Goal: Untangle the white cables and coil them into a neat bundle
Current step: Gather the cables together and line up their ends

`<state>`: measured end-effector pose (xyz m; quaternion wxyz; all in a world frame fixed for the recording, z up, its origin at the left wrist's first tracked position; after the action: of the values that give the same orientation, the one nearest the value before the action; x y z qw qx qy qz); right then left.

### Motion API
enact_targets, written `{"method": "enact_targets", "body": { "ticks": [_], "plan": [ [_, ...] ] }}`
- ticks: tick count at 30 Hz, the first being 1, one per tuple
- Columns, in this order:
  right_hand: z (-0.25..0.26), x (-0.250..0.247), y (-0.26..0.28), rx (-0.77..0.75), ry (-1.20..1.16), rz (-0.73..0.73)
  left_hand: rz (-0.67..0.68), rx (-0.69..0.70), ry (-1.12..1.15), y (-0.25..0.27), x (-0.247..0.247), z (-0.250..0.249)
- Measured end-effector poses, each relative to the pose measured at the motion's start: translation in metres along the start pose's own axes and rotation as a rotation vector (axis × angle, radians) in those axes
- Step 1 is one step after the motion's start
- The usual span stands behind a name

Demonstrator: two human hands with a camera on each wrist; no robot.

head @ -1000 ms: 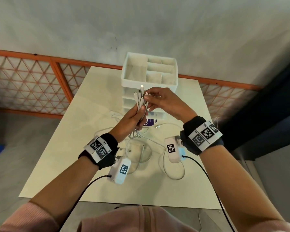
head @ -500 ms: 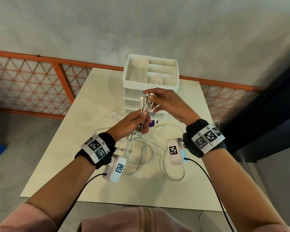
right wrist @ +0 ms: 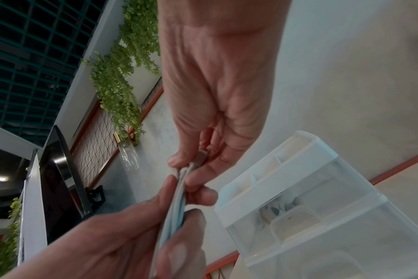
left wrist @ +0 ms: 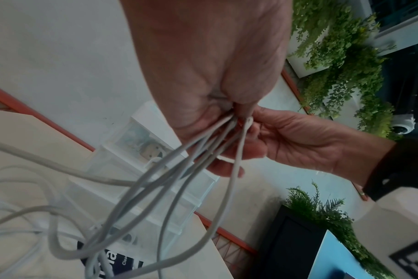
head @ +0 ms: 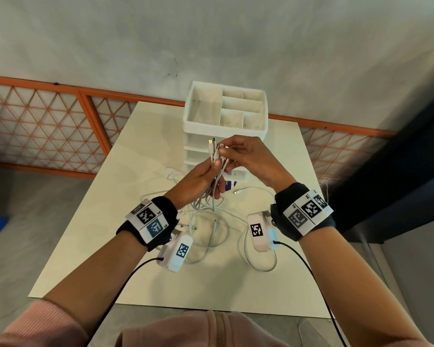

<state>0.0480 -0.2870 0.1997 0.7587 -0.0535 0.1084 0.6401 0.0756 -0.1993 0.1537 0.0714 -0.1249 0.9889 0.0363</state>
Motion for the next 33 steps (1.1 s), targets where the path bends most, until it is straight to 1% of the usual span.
{"method": "enact_targets", "body": {
  "ticks": [4, 8, 15, 18, 22, 25, 28, 31, 33],
  "plan": [
    [0.000, -0.001, -0.002, 0.028, 0.032, 0.022, 0.020, -0.021, 0.002, -0.002, 0.002, 0.002],
    [-0.003, 0.001, -0.004, 0.061, 0.115, 0.061, 0.032, -0.046, 0.021, -0.001, 0.004, 0.002],
    [-0.009, -0.003, -0.006, 0.043, 0.102, 0.037, -0.098, -0.036, 0.242, 0.000, -0.006, 0.012],
    [-0.009, -0.006, -0.005, 0.042, 0.091, 0.034, -0.135, -0.017, 0.253, 0.000, -0.011, 0.015],
    [-0.007, -0.010, -0.006, 0.029, 0.070, 0.016, -0.080, -0.038, 0.152, -0.003, -0.012, 0.015],
    [-0.008, -0.011, -0.006, 0.031, 0.069, 0.018, 0.020, -0.069, 0.117, -0.005, -0.009, 0.013],
    [-0.010, -0.008, -0.005, 0.045, 0.092, 0.080, 0.101, -0.128, 0.088, -0.006, -0.006, 0.015],
    [-0.009, -0.003, -0.004, 0.058, 0.107, 0.160, 0.127, -0.153, 0.085, -0.008, -0.005, 0.016],
    [-0.007, -0.003, -0.004, 0.068, 0.121, 0.178, 0.148, -0.147, 0.098, -0.010, -0.002, 0.015]
  ]
}}
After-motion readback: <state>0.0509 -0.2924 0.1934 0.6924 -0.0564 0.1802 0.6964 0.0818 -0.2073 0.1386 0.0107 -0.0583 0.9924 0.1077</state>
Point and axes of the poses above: each hand's wrist, its own y-axis away from the middle knuckle, its own x-axis out of the palm, z = x × y, the point moved 10 cm from there along -y, towards the middle knuckle, and after that the axes turned 12 degrees about z, right-handed, at the moved point
